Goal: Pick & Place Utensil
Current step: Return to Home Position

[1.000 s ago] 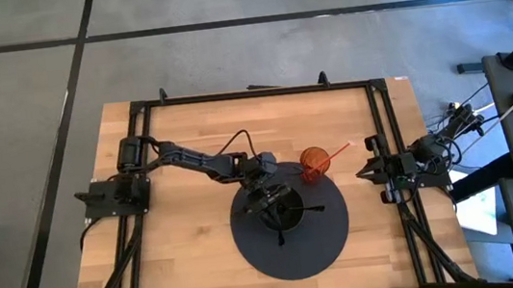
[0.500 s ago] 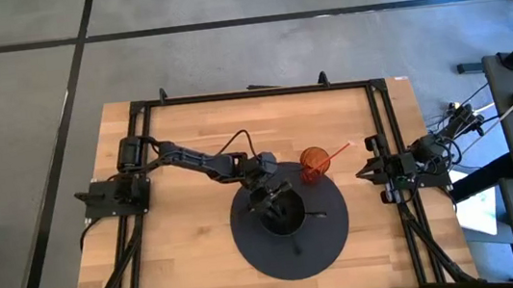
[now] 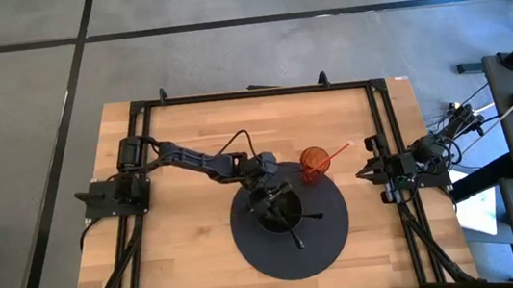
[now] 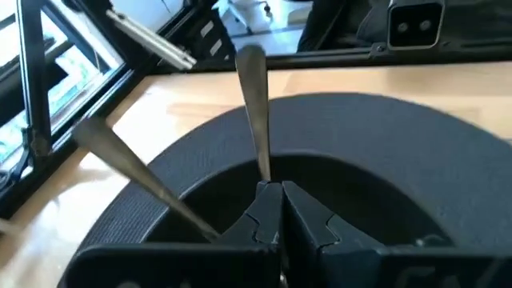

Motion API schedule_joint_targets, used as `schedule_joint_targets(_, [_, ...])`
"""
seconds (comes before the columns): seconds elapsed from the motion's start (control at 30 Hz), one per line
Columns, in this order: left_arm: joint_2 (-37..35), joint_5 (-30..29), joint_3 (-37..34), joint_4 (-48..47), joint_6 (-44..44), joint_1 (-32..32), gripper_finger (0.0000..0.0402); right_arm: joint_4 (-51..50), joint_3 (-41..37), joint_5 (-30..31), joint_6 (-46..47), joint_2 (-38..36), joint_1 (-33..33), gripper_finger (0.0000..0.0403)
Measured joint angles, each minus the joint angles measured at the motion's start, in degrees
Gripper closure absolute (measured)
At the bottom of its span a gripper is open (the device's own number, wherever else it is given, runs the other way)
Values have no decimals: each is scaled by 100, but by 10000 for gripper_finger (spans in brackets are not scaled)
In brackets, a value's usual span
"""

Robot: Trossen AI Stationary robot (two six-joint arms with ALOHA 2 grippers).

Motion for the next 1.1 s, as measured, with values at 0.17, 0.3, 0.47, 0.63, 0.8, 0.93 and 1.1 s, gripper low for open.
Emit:
schedule_joint_targets(0.17, [-322,98,-4,61,-156,-2,399,-10,0,0,9,0,0,389])
schedule_joint_targets(0.3, [-844,-13,-4,-63,-632,0,400,-10,0,0,43,2,0,389])
schedule_joint_targets(0.47, [-2073,-1157,-12,-1386,-1271,0,399,-17,0,0,314,2,1,389])
schedule_joint_targets(0.63, [-3633,-1742,-839,-2014,-2003,106,400,-22,0,10,387,2,0,389])
schedule_joint_targets(0.8, [-5422,-2420,-2684,-784,-2862,318,400,48,10,713,863,0,0,389])
schedule_joint_targets(0.93, [-6804,-3017,-4344,1092,-3738,486,400,-788,431,737,933,-61,2,398])
schedule_joint_targets(1.1, [-8086,-4540,-5646,1682,-4296,527,401,-2246,1149,787,1341,-72,2,399])
